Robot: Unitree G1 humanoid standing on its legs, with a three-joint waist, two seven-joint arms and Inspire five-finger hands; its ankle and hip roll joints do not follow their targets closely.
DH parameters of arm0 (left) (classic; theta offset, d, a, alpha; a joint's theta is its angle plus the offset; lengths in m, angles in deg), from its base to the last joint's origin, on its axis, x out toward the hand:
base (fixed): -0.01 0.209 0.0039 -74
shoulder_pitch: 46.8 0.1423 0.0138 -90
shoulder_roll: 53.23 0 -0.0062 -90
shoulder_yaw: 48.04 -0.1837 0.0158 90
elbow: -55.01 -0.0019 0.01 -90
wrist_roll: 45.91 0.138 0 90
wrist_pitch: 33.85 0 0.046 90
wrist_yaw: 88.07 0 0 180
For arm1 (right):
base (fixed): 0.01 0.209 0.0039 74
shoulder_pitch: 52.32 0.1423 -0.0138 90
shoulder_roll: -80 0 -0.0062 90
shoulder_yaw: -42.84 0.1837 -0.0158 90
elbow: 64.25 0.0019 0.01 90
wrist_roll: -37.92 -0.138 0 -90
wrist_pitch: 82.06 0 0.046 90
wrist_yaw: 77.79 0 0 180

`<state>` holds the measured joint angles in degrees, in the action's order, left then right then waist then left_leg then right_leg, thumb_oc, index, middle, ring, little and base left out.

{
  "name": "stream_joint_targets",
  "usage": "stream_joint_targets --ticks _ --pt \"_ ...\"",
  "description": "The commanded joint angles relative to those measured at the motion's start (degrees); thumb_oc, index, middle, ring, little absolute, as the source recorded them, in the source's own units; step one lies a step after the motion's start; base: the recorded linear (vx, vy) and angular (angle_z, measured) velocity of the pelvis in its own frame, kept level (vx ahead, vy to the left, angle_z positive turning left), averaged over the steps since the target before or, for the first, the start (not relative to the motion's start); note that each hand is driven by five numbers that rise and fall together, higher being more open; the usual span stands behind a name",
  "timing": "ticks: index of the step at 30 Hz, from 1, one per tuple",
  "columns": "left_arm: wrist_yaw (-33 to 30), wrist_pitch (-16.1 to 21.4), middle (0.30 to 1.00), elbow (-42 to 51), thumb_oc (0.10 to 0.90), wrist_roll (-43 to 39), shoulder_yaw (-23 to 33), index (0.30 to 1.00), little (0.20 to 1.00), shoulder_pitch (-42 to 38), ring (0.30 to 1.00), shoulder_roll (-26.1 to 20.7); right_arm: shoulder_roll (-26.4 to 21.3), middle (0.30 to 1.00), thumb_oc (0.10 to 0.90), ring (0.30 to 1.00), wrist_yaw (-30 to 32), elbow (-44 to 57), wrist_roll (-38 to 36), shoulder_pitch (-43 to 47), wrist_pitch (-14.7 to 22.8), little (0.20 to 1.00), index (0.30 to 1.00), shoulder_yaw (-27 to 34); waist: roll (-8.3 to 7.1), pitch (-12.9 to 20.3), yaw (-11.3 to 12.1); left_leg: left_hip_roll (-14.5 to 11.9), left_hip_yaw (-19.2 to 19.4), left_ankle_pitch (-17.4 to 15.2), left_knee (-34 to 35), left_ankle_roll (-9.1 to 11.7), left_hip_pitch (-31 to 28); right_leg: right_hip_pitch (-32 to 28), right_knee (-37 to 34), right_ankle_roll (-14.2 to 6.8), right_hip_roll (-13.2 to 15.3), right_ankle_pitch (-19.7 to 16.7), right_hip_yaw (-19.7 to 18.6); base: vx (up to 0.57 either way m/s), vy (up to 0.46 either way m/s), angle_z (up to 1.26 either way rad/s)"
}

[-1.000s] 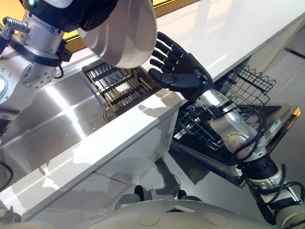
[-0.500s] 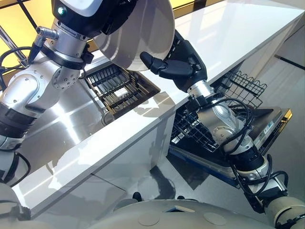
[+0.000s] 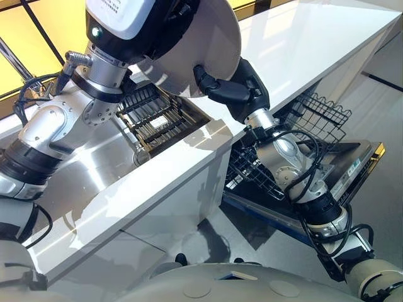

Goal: Pick up plates and place into dishwasher.

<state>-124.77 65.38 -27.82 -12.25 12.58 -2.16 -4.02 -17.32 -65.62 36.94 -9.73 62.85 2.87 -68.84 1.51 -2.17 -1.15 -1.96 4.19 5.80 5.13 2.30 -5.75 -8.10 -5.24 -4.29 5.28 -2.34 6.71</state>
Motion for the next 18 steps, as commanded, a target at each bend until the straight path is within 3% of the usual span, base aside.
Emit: stream_joint_targets --ticks 1,2,4,5,6,11,18 --pt "-1.57 0.81 0.300 0.08 0.100 -3.70 8.86 0.300 0.200 -1.92 0.300 -0.23 0.79 0.300 0.100 0.300 2.81 2.72 2.55 6.31 7.24 0.200 0.300 3.62 -1.07 3.41 1.23 3.07 0.82 -5.53 -0.13 -2.20 -1.58 0.42 0.90 0.63 -3.13 0.22 0.48 0.00 0.000 0.00" --pt "0.08 1.11 0.319 0.56 0.122 -5.38 9.13 0.319 0.222 -1.16 0.319 0.34 1.02 0.300 0.100 0.300 3.71 2.79 3.86 6.16 8.34 0.200 0.300 4.01 -1.05 3.15 1.36 3.07 0.77 -4.94 -0.13 -2.25 -1.29 0.74 1.14 0.76 -3.10 -0.12 0.70 -0.03 -0.012 0.01" --pt "3.03 2.43 0.571 1.65 0.416 -9.46 10.09 0.571 0.516 1.17 0.571 1.38 1.23 0.300 0.100 0.300 5.72 3.45 7.07 5.81 10.24 0.200 0.300 5.28 -1.05 2.87 1.65 3.14 0.52 -4.96 -0.13 -2.32 -1.32 0.62 1.14 0.74 -3.06 -0.07 1.02 -0.01 -0.012 0.05" --pt "5.38 2.88 0.862 2.50 0.756 -10.62 11.05 0.862 0.856 3.01 0.862 2.32 1.33 0.300 0.100 0.300 6.78 3.81 8.64 5.47 11.10 0.200 0.300 6.24 -1.04 2.75 1.86 3.17 0.40 -4.97 -0.13 -2.37 -1.34 0.56 1.10 0.75 -3.05 -0.07 1.16 0.00 -0.010 0.07" --pt "8.02 3.50 0.900 3.48 0.800 -12.74 11.90 0.900 0.900 4.88 0.900 3.04 1.33 0.300 0.100 0.300 7.85 4.19 10.05 5.04 11.89 0.200 0.300 7.16 -1.00 2.64 1.99 3.22 0.27 -4.99 -0.13 -2.44 -1.39 0.53 1.12 0.73 -3.06 -0.07 1.27 0.00 -0.008 0.05" --pt "17.30 6.68 0.900 7.72 0.800 -20.75 16.58 0.900 0.900 13.09 0.900 6.91 -0.21 0.300 0.100 0.300 12.35 4.46 18.33 2.87 16.02 0.200 0.300 12.07 -0.92 2.28 2.60 3.32 -0.25 -5.00 -0.13 -2.68 -1.54 0.39 1.27 0.59 -3.01 0.05 1.61 0.01 -0.003 0.06" --pt "23.79 7.21 0.900 9.01 0.800 -29.33 20.87 0.900 0.900 18.87 0.900 9.31 -3.48 0.300 0.100 0.300 19.51 2.19 24.18 0.74 22.26 0.200 0.300 19.14 -1.03 1.89 2.96 3.41 -1.05 -4.96 -0.13 -2.89 -1.48 0.35 1.58 0.50 -3.04 0.14 1.71 0.02 -0.007 0.12"
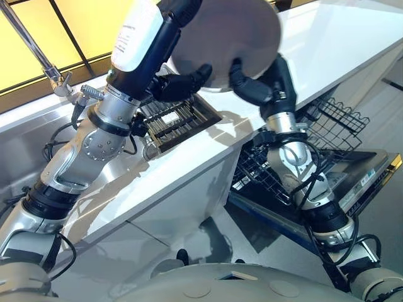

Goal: Pick up plates and place into dishwasher.

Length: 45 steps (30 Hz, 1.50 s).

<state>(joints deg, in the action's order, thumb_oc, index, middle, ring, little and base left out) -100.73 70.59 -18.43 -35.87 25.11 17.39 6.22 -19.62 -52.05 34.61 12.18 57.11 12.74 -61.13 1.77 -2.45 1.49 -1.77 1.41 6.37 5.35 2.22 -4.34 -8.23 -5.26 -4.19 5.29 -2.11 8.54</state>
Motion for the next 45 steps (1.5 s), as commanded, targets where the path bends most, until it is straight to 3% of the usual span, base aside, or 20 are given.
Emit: stream_joint_targets --ticks 1,6,11,15,19,28,35,45 --pt "-0.06 1.69 0.900 -0.37 0.800 -6.46 8.76 0.900 0.900 -0.14 0.900 -0.89 -1.60 0.300 0.100 0.300 7.09 4.30 3.71 6.14 12.77 0.200 0.300 12.13 -1.30 2.11 0.33 3.26 1.65 -5.53 -0.35 -2.84 -2.90 0.46 1.60 0.39 -3.05 -0.09 -0.12 0.02 -0.010 0.04" --pt "1.44 1.02 0.900 -2.13 0.800 -10.74 12.16 0.900 0.900 3.43 0.900 -1.30 -6.05 0.300 0.100 0.300 14.76 0.33 15.78 4.43 12.67 0.200 0.300 17.69 -1.55 2.08 0.47 3.43 1.25 -5.69 -0.35 -2.89 -2.93 0.25 1.34 0.26 -3.04 -0.13 0.11 0.00 0.000 0.00" --pt "2.46 1.84 0.900 -4.15 0.800 -13.24 17.34 0.900 0.900 8.16 0.900 -1.71 -12.21 0.300 0.100 0.300 20.17 -5.06 26.29 0.21 8.10 0.200 0.300 24.44 -1.73 1.96 0.41 3.47 1.24 -5.77 -0.35 -2.87 -2.87 0.25 1.27 0.02 -2.99 -0.10 0.07 0.00 0.000 0.00" --pt "4.24 2.03 0.900 -5.66 0.800 -15.48 21.51 0.900 0.900 12.59 0.900 -1.54 -15.87 0.300 0.100 0.300 20.08 -10.07 31.68 -6.74 3.52 0.200 0.300 29.60 -1.85 1.77 -0.03 3.48 1.27 -5.87 -0.35 -2.91 -2.75 0.43 1.28 -0.21 -2.95 -0.13 -0.22 0.04 -0.007 0.02" --pt "6.74 0.77 0.900 -6.66 0.800 -18.28 25.66 0.900 0.900 16.94 0.900 0.86 -14.66 0.300 0.100 0.300 14.90 -15.53 36.58 -14.43 -0.67 0.200 0.300 32.17 -1.87 1.46 -1.04 3.25 1.44 -6.44 -0.35 -2.92 -2.96 0.40 1.30 -0.49 -3.01 0.27 -0.93 0.07 -0.023 0.02" --pt "7.08 -0.39 0.900 -7.44 0.800 -17.31 28.56 0.900 0.900 20.25 0.900 1.79 -12.85 0.300 0.100 0.300 4.95 -20.76 43.40 -20.43 -6.54 0.200 0.300 27.98 -1.73 -0.31 -2.06 3.07 1.44 -6.28 -0.35 -2.99 -2.96 0.88 2.31 -0.24 -3.12 0.74 -1.48 0.03 -0.014 0.00" --pt "6.12 -0.65 0.900 -7.03 0.800 -16.54 26.96 0.900 0.900 20.29 0.900 2.80 -12.85 0.300 0.100 0.300 3.97 -24.07 44.72 -18.45 -10.21 0.200 0.300 22.17 -1.46 -1.55 -1.01 3.09 0.52 -5.98 -0.35 -2.65 -2.82 0.57 2.30 -0.12 -2.93 1.04 -0.29 0.02 -0.007 0.01" --pt "6.35 -1.11 0.900 -6.38 0.800 -16.30 24.63 0.900 0.900 20.10 0.900 4.09 -10.92 0.300 0.100 0.300 2.93 -28.66 40.33 -13.88 -18.58 0.200 0.300 15.04 -0.69 -2.71 1.29 3.25 -1.56 -5.38 -0.35 -2.37 -2.36 0.06 2.33 0.14 -2.56 1.52 1.20 0.02 0.008 0.12"
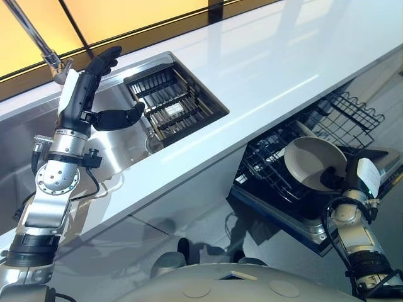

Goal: Pick up plates and place into dishwasher.

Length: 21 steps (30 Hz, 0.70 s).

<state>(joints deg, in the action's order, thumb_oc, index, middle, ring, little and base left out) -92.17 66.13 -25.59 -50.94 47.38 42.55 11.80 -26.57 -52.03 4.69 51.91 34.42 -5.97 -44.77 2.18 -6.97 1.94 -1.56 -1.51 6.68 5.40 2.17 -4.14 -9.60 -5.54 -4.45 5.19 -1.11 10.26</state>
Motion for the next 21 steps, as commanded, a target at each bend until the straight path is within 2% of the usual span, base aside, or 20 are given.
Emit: stream_joint_targets --ticks 1,13,18,21 --pt "-2.20 3.10 0.900 0.96 0.800 -1.10 1.87 0.900 0.900 -5.23 0.900 -1.26 -3.66 0.300 0.100 0.300 3.23 0.68 0.43 9.60 -0.61 0.200 0.300 -2.15 -0.94 1.68 1.22 3.10 1.02 -5.62 -0.40 -2.31 -2.55 1.32 2.62 0.46 -2.37 0.56 -0.34 0.02 0.025 0.08" --pt "-0.29 1.84 0.900 1.06 0.800 -1.75 -1.35 0.900 0.900 -6.39 0.900 -0.56 -1.74 0.300 0.100 0.300 5.13 -9.41 0.84 16.77 -8.31 0.200 0.300 -9.37 0.14 1.45 4.29 3.70 -1.67 -5.27 -0.40 -2.35 -2.80 -0.04 2.31 0.56 -1.58 0.70 0.92 0.03 0.034 0.17" --pt "0.92 1.59 0.900 1.18 0.800 -1.94 -2.03 0.900 0.900 -6.48 0.900 -0.08 -0.03 0.300 0.100 0.300 3.69 -10.93 2.13 18.40 -11.47 0.200 0.300 -12.21 0.22 1.68 4.93 4.03 -2.35 -5.39 -0.40 -2.61 -3.29 -0.58 2.13 0.49 -1.36 0.64 0.97 0.04 0.028 0.14" --pt "1.35 1.42 0.900 1.50 0.800 -2.19 -2.11 0.900 0.900 -6.49 0.900 0.07 0.74 0.300 0.100 0.300 1.80 -11.17 3.43 18.61 -12.05 0.200 0.300 -13.73 0.20 1.76 5.06 4.11 -2.43 -5.48 -0.40 -2.75 -3.46 -0.75 1.97 0.36 -1.23 0.52 0.98 0.02 0.023 0.06"
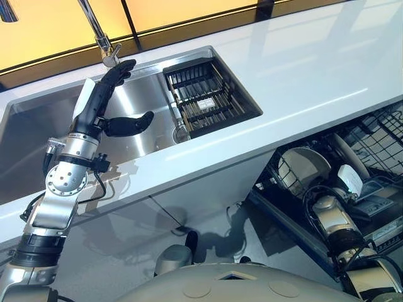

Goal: Pick up plates and place into dishwasher.

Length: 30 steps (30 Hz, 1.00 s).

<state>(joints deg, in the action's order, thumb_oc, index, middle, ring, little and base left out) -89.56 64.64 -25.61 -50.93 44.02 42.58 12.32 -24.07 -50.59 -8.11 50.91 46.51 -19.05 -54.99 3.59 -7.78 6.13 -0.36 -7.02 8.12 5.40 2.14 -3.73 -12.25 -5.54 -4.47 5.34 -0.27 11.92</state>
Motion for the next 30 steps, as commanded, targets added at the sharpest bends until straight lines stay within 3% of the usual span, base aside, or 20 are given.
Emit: stream_joint_targets --ticks 1,2,3,4,5,9,11,16,25,30 --pt "-1.11 2.99 0.900 1.50 0.800 -2.23 1.09 0.900 0.900 -6.48 0.900 -0.33 -1.34 0.300 0.100 0.300 0.26 1.48 3.75 6.50 1.51 0.200 0.300 -4.23 -1.20 2.64 0.93 2.90 3.13 -6.96 -0.40 -2.74 -3.92 1.83 1.93 0.33 -1.32 -0.36 -0.69 0.00 0.000 0.00" --pt "-1.11 2.88 0.900 1.56 0.800 -1.81 0.66 0.900 0.900 -6.56 0.900 0.03 -0.65 0.300 0.100 0.300 -0.24 1.84 3.44 6.58 1.54 0.200 0.300 -4.94 -1.22 2.67 0.94 2.93 3.14 -7.01 -0.40 -2.80 -4.02 1.74 1.89 0.32 -1.25 -0.38 -0.72 0.00 0.000 0.00" --pt "-1.06 2.84 0.900 1.57 0.800 -1.72 0.58 0.900 0.900 -6.60 0.900 0.16 -0.46 0.366 0.177 0.366 -0.38 1.95 3.41 6.62 1.63 0.277 0.366 -5.06 -1.23 2.66 0.94 2.95 3.12 -7.03 -0.40 -2.81 -4.07 1.69 1.87 0.30 -1.23 -0.40 -0.73 0.00 0.000 0.00" --pt "-0.88 2.74 0.900 1.69 0.800 -1.42 0.43 0.900 0.900 -6.57 0.900 0.44 -0.13 0.839 0.729 0.839 -0.06 3.18 1.82 6.51 2.24 0.829 0.839 -5.34 -1.31 2.64 0.87 2.97 3.16 -7.09 -0.40 -2.87 -4.20 1.63 1.91 0.23 -1.18 -0.44 -0.81 0.00 0.000 0.00" --pt "-0.92 2.59 0.900 1.76 0.800 -1.13 0.27 0.900 0.900 -6.61 0.900 0.58 0.01 0.900 0.800 0.900 0.28 4.73 1.68 6.39 2.85 0.900 0.900 -5.20 -1.37 2.61 0.74 2.99 3.23 -7.14 -0.40 -2.93 -4.32 1.59 1.93 0.17 -1.15 -0.49 -0.85 0.00 0.000 0.00" --pt "-1.54 2.86 0.900 1.60 0.800 -0.84 0.21 0.900 0.900 -6.28 0.900 0.78 0.03 0.900 0.800 0.900 4.49 14.49 0.45 5.45 6.38 0.900 0.900 -3.16 -1.56 2.55 -0.06 3.06 3.65 -7.39 -0.40 -3.23 -4.73 1.59 1.91 0.03 -1.20 -0.63 -1.34 -0.01 0.005 0.00" --pt "-2.06 3.39 0.900 1.24 0.800 -0.28 0.52 0.900 0.900 -5.86 0.900 1.47 0.41 0.900 0.800 0.900 6.74 19.47 1.03 3.98 9.89 0.900 0.900 -1.05 -1.58 2.65 -0.78 3.10 4.24 -7.03 -0.40 -3.40 -4.50 2.13 2.05 -0.10 -1.23 -1.08 -1.78 -0.05 0.027 -0.02" --pt "-2.01 4.79 0.900 0.72 0.800 -0.91 2.78 0.900 0.900 -4.16 0.900 1.65 -0.48 0.900 0.800 0.900 6.67 26.63 2.47 -1.26 17.49 0.900 0.900 5.51 -1.86 3.37 -2.74 2.94 6.05 -7.63 -0.40 -3.51 -4.77 2.70 2.44 -0.75 -1.23 -0.90 -2.90 -0.03 0.020 -0.04" --pt "-2.68 5.34 0.900 1.26 0.800 -2.08 6.71 0.900 0.900 -1.89 0.900 2.05 -0.08 0.900 0.800 0.900 3.75 30.13 1.92 -6.33 20.12 0.900 0.900 11.19 -2.88 4.05 -4.68 2.50 8.19 -7.94 -0.40 -3.31 -5.14 2.87 1.90 -1.07 -1.53 -1.48 -4.16 -0.04 -0.006 -0.12" --pt "-4.18 5.78 0.900 0.61 0.800 -3.19 8.26 0.900 0.900 -1.35 0.900 2.07 0.36 0.900 0.800 0.900 3.21 32.10 -3.85 -7.19 23.11 0.900 0.900 12.71 -3.28 4.14 -5.21 2.16 9.24 -8.05 -0.40 -3.17 -5.26 2.93 1.61 -0.98 -1.67 -1.71 -4.50 -0.06 -0.010 -0.12"
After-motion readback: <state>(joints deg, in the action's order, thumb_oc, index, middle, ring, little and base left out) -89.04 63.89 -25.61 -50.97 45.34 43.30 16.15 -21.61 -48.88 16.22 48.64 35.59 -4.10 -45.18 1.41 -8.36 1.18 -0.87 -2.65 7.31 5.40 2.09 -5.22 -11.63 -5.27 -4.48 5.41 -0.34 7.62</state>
